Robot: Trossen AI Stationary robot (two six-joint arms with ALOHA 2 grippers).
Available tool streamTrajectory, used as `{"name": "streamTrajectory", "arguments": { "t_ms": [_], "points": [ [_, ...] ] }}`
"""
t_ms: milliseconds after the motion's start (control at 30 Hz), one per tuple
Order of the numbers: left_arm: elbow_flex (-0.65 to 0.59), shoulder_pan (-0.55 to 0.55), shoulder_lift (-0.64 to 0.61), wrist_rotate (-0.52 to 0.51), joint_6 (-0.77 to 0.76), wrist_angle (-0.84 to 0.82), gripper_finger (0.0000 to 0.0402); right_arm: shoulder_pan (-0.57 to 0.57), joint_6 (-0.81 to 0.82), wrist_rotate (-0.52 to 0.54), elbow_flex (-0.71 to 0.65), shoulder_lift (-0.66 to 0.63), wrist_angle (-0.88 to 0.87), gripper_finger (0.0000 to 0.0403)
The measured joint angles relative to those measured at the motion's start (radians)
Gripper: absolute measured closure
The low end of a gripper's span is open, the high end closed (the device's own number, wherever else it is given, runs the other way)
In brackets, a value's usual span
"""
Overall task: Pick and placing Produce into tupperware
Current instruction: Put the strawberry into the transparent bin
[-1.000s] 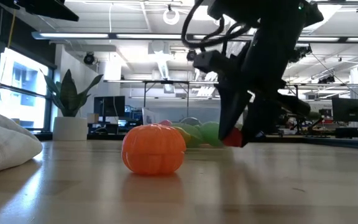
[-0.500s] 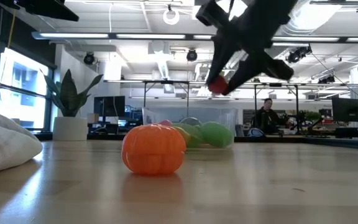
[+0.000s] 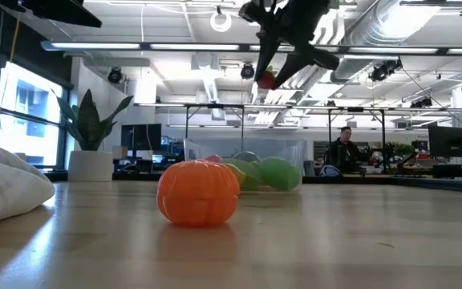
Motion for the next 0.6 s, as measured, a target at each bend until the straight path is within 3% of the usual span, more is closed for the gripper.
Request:
{"name": "streamTrajectory", "arguments": {
  "t_ms": [267, 600],
  "points": [
    [0.000, 0.000, 0.000, 0.000, 0.000, 0.000, 0.0401, -0.097, -0.027, -0.152, 0.003, 0.130, -0.011, 0.0272],
    [0.000, 0.000, 0.000, 0.000, 0.000, 0.000, 0.0401, -0.113, -0.063, -0.188, 0.003, 0.245, 0.008, 0.0272]
  ]
}}
